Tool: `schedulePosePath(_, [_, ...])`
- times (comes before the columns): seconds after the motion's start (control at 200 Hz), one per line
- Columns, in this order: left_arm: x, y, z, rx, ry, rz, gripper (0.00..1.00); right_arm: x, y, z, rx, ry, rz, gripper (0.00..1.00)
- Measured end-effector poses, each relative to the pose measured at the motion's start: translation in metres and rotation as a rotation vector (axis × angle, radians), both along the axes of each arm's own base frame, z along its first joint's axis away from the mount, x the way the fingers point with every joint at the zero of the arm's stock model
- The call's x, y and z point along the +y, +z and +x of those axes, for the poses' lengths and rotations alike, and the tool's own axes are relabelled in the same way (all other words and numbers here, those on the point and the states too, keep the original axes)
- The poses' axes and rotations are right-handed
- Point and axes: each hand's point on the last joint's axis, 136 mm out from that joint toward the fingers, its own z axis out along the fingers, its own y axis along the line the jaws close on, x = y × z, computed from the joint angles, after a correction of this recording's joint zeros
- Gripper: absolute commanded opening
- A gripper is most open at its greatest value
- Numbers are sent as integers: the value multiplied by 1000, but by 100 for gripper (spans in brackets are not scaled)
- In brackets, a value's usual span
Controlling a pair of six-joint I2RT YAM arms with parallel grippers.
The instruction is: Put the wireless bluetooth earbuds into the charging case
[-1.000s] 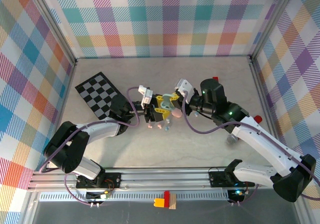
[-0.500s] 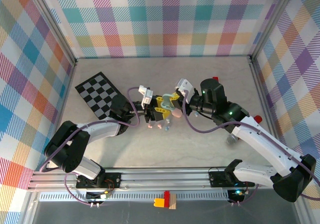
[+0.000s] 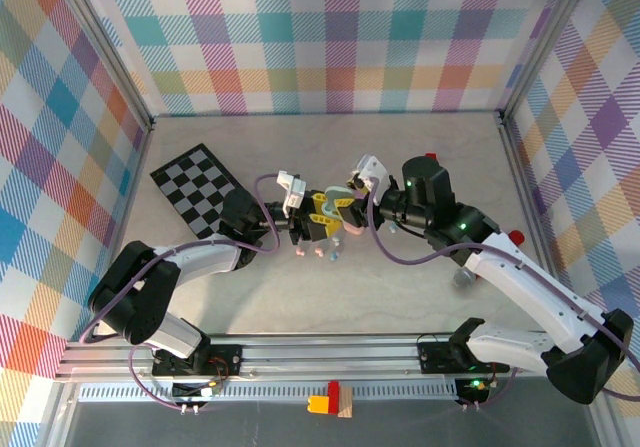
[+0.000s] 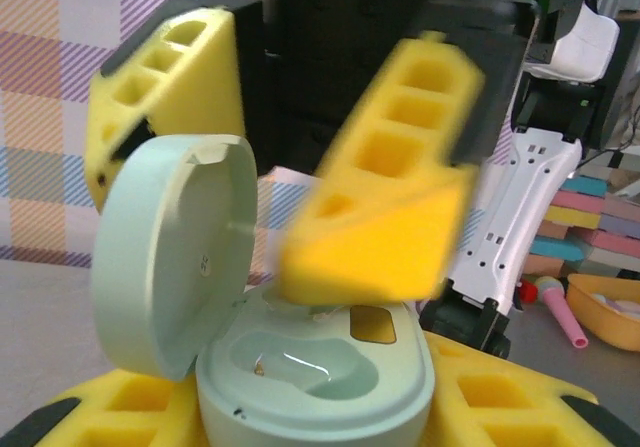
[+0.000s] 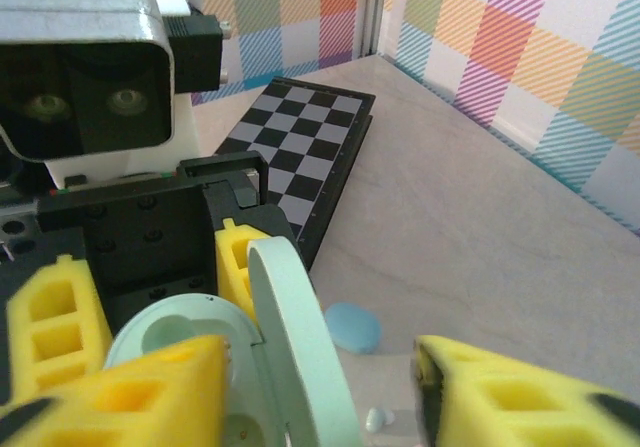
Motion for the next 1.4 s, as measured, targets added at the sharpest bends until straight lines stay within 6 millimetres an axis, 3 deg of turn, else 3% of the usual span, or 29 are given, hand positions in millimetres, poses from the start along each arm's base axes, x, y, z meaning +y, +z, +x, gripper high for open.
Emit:
schedulePosePath(0.135, [3,-1,5,-13,28,-6,41,-8,21,-6,-11,-22,74,80])
schedulePosePath(0.27, [7,-2,11,-20,59,-12,41,-31,43,-9,-25,-89,205,83])
schedulePosePath(0.41, [16,-4,23,-24,109,-12,42,-70,33,10,48,-251,328,84])
schedulePosePath(0.53, [26,-3,36,-30,160,-15,42,-98,-7,35,213,-421,382,80])
schedulePosePath(0.62, [33,-3,44,-35,191,-18,42,-99,-38,49,358,-497,381,76])
schedulePosePath(0.865, [44,-1,56,-44,234,-23,42,-68,-138,63,726,-544,281,72])
schedulePosePath(1.075, [47,-1,58,-46,244,-25,41,-30,-219,46,983,-528,145,70])
schedulePosePath(1.21, [48,-6,55,-33,244,-17,41,-16,-251,38,1063,-516,97,69])
schedulePosePath(1.4, [50,-8,52,-29,244,-15,41,-6,-280,45,1110,-512,71,68])
